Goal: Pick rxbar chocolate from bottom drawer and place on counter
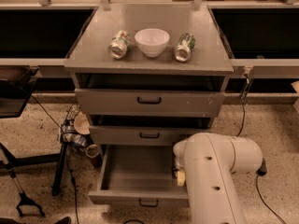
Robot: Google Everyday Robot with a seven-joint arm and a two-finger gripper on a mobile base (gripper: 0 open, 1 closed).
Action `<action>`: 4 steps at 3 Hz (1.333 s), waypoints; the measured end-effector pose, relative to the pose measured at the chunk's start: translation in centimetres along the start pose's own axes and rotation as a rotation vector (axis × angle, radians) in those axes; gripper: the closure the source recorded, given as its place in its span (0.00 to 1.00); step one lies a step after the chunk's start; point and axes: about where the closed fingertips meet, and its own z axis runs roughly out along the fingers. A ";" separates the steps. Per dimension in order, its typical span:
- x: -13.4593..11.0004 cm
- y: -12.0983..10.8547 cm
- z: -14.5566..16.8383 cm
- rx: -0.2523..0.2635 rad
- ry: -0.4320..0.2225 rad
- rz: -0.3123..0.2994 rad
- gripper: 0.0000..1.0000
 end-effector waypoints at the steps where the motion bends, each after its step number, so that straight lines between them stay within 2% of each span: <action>1: 2.2 -0.2 2.4 0.050 0.018 0.013 0.00; 2: 3.7 -0.8 4.2 0.120 0.039 0.037 0.00; 4: 4.7 -1.3 7.0 0.174 0.049 0.063 0.00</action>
Offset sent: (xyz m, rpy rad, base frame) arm 0.0123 -0.0496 -0.0580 -0.0829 -0.2190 -0.1079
